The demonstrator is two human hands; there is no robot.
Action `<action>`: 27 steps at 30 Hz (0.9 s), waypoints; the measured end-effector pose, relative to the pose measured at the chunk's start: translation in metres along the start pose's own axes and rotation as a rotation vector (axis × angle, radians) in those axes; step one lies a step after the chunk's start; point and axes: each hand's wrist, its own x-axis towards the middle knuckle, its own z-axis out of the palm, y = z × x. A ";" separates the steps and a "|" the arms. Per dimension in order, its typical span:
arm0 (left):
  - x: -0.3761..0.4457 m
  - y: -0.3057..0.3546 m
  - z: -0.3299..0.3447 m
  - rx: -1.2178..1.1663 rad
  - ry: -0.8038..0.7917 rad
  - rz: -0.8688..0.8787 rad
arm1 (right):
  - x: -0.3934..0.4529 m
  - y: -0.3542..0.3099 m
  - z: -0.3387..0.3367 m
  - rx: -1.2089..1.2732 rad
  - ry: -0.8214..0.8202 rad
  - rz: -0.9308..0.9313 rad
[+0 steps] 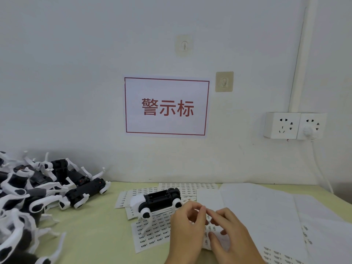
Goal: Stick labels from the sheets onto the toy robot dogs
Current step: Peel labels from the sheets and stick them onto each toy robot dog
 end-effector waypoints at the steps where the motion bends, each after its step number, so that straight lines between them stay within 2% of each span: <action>1: 0.000 0.000 0.000 -0.001 -0.002 0.007 | 0.000 0.001 0.000 0.004 0.006 0.003; 7: 0.000 0.001 0.001 0.058 -0.032 0.047 | 0.000 0.006 0.000 0.055 0.060 0.060; 20: 0.000 -0.001 0.001 0.027 -0.038 0.026 | -0.001 0.007 0.002 0.149 0.119 0.086; 27: 0.001 0.000 0.002 0.022 -0.023 -0.013 | 0.001 0.011 0.003 0.214 0.179 0.160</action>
